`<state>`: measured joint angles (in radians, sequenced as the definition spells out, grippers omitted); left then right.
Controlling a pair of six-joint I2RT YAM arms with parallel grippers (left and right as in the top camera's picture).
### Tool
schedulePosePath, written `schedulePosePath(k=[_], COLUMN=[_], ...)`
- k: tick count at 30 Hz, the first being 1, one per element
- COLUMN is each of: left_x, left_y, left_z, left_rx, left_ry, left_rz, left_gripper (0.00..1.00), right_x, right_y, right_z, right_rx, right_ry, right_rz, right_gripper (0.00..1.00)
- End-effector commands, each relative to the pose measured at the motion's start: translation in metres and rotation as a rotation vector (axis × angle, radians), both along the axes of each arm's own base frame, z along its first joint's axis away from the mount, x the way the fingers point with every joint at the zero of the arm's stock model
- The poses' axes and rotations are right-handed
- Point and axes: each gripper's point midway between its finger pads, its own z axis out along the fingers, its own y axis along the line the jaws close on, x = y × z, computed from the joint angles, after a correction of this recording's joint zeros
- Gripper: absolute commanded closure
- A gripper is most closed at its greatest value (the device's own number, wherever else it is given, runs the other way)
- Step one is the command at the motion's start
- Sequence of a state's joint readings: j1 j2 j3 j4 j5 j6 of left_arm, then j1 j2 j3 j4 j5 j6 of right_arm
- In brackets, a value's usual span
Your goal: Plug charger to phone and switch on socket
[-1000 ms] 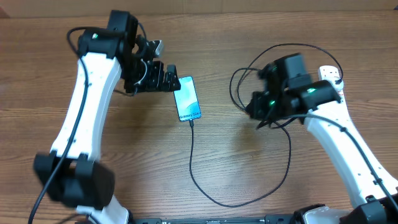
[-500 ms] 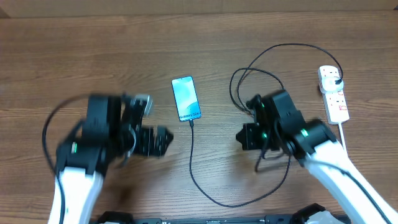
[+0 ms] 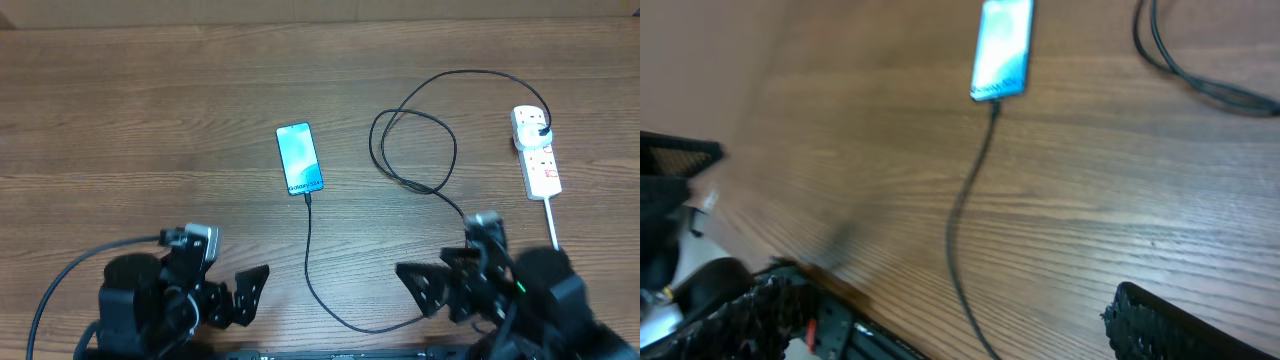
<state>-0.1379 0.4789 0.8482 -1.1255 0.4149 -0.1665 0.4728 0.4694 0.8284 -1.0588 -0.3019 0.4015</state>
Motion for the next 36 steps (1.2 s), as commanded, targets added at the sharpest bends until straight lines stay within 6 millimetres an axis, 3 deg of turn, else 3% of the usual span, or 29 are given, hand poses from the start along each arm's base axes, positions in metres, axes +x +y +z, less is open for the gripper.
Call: schedulePosePath(k=[1, 5, 36], left_x=[-0.011, -0.018, -0.021], left_y=[0.000, 0.000, 0.003], left_z=[0.000, -0.001, -0.001], left_rx=[-0.018, -0.022, -0.012], left_ry=[-0.009, -0.014, -0.026], left_rz=[0.004, 0.002, 0.012], left_gripper=[0.00, 0.00, 0.01], right_x=[-0.015, -0.023, -0.023], right_y=[-0.011, -0.017, -0.017], right_z=[0.013, 0.019, 0.018], right_rx=[0.044, 0.065, 0.064], right_ry=[-0.086, -0.134, -0.131], right_rz=[-0.026, -0.033, -0.032], right_gripper=[0.00, 0.00, 0.00])
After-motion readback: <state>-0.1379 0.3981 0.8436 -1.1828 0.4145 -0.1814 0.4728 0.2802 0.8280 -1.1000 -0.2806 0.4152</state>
